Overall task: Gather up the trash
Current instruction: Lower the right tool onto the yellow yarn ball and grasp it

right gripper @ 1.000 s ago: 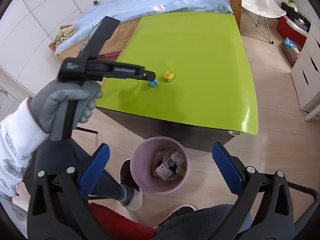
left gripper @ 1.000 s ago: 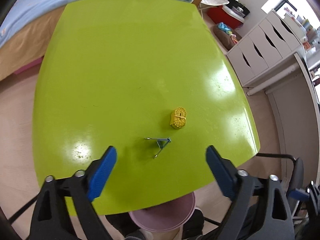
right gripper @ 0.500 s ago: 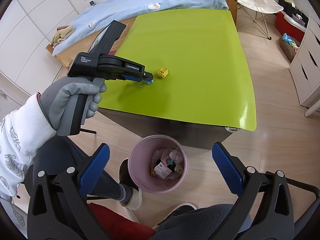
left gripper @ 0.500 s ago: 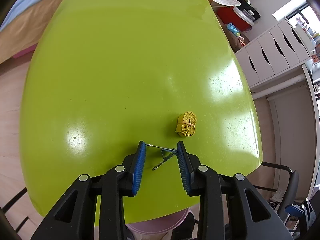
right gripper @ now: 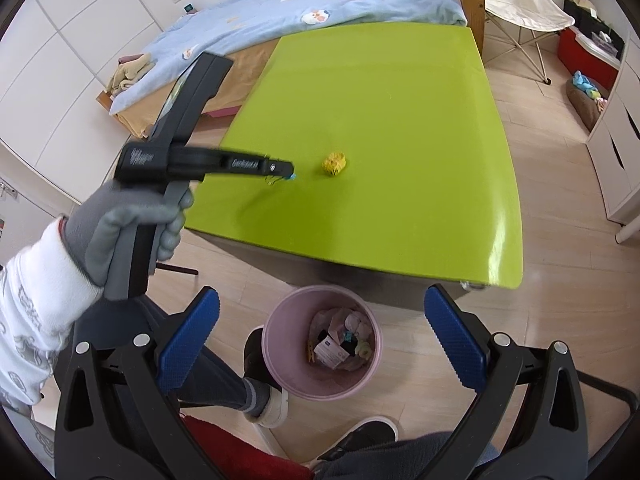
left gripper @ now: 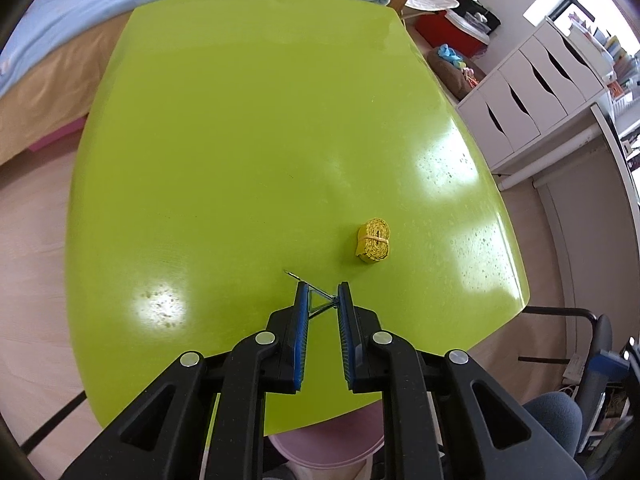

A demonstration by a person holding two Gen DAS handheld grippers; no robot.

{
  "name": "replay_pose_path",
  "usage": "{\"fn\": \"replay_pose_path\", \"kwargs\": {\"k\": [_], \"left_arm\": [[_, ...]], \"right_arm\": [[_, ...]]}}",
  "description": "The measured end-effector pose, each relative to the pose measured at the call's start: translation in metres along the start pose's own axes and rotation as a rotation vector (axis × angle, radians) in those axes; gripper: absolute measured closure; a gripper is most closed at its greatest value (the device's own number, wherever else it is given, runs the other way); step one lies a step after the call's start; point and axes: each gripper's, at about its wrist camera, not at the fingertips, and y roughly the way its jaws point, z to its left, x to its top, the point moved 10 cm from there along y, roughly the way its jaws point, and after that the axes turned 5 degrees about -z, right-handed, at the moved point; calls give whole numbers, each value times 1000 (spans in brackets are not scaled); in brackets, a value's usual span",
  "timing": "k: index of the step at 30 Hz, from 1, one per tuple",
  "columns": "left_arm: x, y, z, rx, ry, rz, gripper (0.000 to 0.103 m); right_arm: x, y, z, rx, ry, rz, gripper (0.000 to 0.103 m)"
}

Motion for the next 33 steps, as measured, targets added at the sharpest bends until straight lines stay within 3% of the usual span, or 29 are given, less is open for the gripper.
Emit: {"fn": "replay_pose_path", "kwargs": {"k": [9,21,28,30,31,33], "left_arm": [[-1,-21,11,33,41,-42,89],[-4,-35,28,51,42,-67,89],[-11,-39,36,59,39,-72,89],[-12,-39,39,57,32,-72,89],[-12,-39,40,57,30,-72,88],[-14,-40,42,56,26,-74,88]], "right_arm": [[55,25,1,1,11,-1,3],[105,119,-18,-124,93,194,3],[95,167,-28,-129,196,312,3],[93,174,-30,-139,204,327,12],[92,177,-31,-145,202,335,25],[90,181,-30,-151,205,341,30]]}}
